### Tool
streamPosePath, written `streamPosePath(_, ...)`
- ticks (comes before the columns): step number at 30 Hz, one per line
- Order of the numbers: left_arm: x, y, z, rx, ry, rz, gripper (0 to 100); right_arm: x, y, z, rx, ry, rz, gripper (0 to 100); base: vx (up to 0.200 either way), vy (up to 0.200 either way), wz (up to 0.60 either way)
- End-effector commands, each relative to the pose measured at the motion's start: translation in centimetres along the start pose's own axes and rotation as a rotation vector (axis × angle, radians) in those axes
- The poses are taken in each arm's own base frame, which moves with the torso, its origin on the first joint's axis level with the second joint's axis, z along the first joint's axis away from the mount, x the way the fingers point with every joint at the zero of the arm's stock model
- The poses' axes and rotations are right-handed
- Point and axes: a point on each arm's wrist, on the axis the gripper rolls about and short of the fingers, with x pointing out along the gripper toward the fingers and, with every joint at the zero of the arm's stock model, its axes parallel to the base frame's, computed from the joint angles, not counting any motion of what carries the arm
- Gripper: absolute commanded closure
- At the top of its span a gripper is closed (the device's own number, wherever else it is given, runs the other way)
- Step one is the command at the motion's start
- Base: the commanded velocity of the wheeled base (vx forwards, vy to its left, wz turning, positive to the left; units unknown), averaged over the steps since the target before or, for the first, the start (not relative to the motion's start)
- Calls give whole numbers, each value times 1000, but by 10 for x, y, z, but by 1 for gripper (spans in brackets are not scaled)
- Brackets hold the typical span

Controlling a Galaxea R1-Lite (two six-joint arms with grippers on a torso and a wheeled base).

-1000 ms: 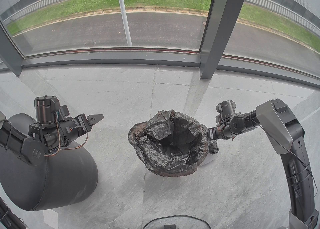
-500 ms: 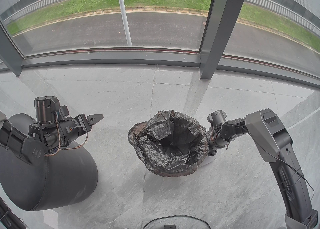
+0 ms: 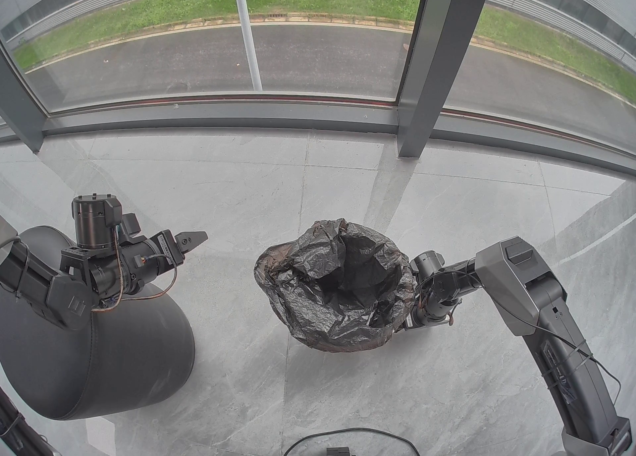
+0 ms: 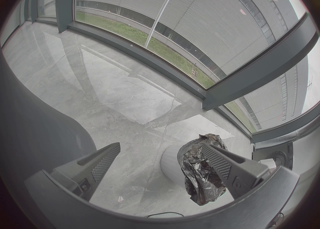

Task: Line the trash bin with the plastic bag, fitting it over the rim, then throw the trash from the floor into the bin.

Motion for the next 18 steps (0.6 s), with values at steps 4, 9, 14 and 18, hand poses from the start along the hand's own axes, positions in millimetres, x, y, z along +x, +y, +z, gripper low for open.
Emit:
streamPosePath(4,2,1,-2,-3,8,3,0,5,0,-8,12,53,-9,0,0,0,0)
streamPosePath(9,2,1,-2,-6,7,4,0,1,-6,-14,8,136,-36,0,0,0,0)
streamPosePath(14,5,2,-4,-7,16,9,0,2,-10,-30,4,282,-57,0,0,0,0)
streamPosePath(18,6,3,-5,-7,18,10,0,16,-10,-48,-5,374,-68,0,0,0,0)
